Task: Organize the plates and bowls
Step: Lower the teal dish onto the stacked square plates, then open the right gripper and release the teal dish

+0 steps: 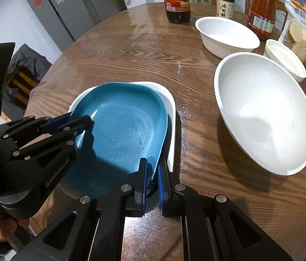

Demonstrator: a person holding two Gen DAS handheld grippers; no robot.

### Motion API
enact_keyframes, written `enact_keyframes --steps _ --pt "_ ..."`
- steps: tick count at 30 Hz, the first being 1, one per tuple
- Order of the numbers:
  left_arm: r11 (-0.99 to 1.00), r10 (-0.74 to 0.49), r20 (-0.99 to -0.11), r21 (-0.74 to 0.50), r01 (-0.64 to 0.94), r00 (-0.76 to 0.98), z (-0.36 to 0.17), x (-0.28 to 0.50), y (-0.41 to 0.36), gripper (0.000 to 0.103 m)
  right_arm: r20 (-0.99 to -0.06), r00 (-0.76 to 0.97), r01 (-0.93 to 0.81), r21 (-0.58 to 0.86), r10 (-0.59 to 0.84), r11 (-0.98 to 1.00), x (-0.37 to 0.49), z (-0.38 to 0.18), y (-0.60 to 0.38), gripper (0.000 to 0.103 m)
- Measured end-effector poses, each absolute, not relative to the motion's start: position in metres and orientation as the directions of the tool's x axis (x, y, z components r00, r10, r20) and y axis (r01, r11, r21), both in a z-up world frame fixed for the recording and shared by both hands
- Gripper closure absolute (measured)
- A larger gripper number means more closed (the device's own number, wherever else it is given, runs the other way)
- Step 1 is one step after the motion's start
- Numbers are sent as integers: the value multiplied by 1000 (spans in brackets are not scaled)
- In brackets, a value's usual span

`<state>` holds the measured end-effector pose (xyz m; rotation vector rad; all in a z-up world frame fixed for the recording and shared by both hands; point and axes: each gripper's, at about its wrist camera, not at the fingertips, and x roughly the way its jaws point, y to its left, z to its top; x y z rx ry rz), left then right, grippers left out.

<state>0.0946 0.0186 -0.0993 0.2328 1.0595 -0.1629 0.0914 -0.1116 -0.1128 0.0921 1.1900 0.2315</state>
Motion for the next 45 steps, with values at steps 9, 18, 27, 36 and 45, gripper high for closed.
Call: enact_keyframes --steps 9,18,27,36,45 --pt "962 -14 -879 117 245 477 -100 91 18 88 -908 352 -127 194 227 973 95 -112 -112 93" --pt "962 -17 -878 115 246 478 -100 90 20 86 -902 371 -118 189 220 975 92 -109 -114 93" --pt "963 -19 -880 112 244 475 -100 90 20 86 -898 383 -110 189 217 976 90 -105 -115 93" --pt "966 -32 -883 94 242 467 -98 90 20 84 -886 404 -106 202 228 974 87 -97 -118 93" --pt "967 -33 -863 100 234 504 -85 88 20 58 -850 465 -116 219 248 969 87 -85 -121 93"
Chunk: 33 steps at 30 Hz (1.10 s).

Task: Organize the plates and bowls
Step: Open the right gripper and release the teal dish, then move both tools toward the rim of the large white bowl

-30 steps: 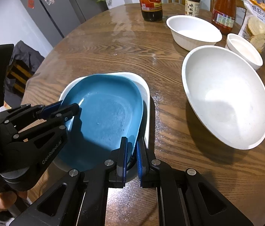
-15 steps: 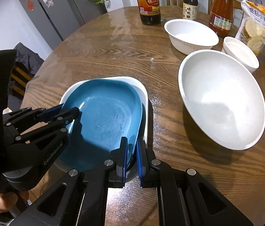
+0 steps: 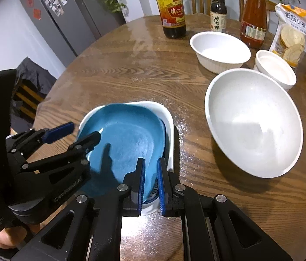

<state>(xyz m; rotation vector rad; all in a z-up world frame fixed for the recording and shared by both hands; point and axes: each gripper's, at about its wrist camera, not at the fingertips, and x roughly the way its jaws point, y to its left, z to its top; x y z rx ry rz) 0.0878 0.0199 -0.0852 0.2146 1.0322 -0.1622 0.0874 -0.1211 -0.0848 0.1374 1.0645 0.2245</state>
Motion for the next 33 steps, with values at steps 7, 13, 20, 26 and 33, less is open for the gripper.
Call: enact_keyframes --steps 7,13,20,26,33 --pt "974 -36 -847 90 210 530 -70 85 29 36 -830 489 -109 247 268 963 82 -74 -127 81" --pt "977 -47 -840 73 199 541 -59 77 31 20 -782 553 -105 278 289 955 68 -57 -136 37" --pt "981 -52 -836 60 186 546 -46 63 29 7 -731 590 -121 340 343 933 50 -38 -149 35" --pt "982 -55 -828 55 179 559 -39 54 27 1 -714 617 -77 363 331 928 41 -31 -170 31" --pt "979 -99 -833 18 205 544 -37 50 13 1 -706 645 36 408 291 912 31 -34 -218 30"
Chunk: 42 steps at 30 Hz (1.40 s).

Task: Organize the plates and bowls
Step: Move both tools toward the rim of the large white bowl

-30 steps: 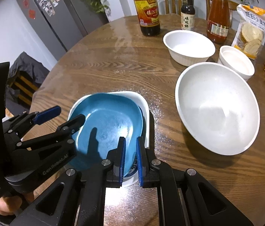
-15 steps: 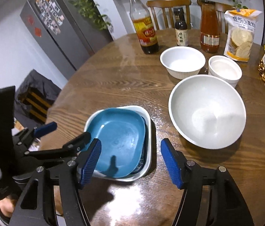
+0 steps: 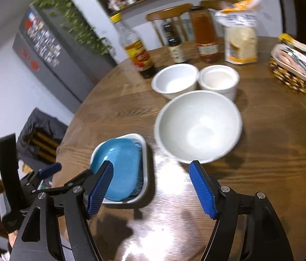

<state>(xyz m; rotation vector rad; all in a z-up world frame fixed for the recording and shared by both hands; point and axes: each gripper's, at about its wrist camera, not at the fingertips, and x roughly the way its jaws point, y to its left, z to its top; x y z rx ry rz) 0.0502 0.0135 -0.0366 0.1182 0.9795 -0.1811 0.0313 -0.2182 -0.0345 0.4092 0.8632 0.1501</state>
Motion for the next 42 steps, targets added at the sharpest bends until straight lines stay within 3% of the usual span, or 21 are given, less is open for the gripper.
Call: enact_keyframes --steps 15,27,30,38,41,42 --pt "934 -173 -823 36 355 541 -35 59 -61 1 -737 658 243 406 158 881 6 -49 -296 30" --pt "897 -160 -824 108 428 543 -51 106 -115 4 -775 617 282 379 136 881 57 -77 -308 30" --pt "892 -161 -834 106 440 528 -56 118 -123 11 -782 609 291 372 129 881 71 -84 -308 30" --pt "895 -173 -887 40 445 429 -79 141 -127 59 -800 583 294 367 139 882 90 -102 -304 30" --pt "895 -189 -896 12 447 402 -82 145 -128 63 -803 581 297 361 133 884 93 -104 -303 33" --pt "895 -190 -898 9 447 398 -83 146 -129 64 -804 579 294 358 133 886 94 -104 -303 38"
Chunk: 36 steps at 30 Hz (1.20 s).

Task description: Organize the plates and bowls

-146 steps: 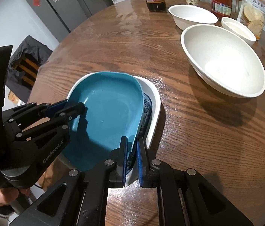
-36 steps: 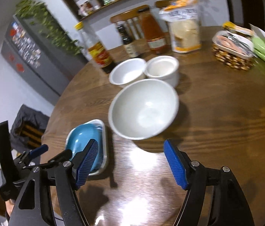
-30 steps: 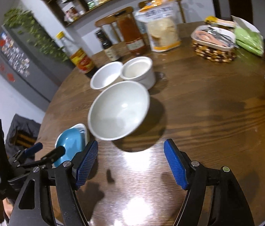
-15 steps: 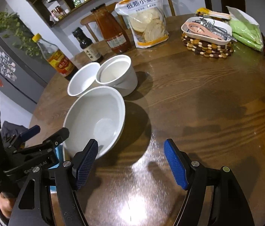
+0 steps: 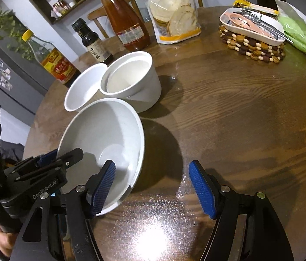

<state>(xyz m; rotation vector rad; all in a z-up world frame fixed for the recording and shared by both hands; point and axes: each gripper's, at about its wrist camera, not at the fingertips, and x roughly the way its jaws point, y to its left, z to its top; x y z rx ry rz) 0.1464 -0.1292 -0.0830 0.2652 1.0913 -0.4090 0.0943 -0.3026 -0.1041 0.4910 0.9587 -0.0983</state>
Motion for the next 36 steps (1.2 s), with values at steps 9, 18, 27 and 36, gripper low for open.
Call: enact_keyframes --steps 9,18,27,36 --pt "878 -237 -909 -50 475 343 -91 149 -139 78 -811 560 228 349 170 909 107 -110 -292 76" --pt "869 -248 -898 -40 493 364 -79 137 -139 83 -807 556 209 364 196 908 86 -100 -279 81" --pt "840 -278 -873 -18 543 401 -59 97 -139 83 -803 572 216 346 169 913 45 -88 -274 81" --pt "827 -271 -891 -22 561 365 -72 74 -137 83 -817 554 240 340 159 909 23 -97 -269 81"
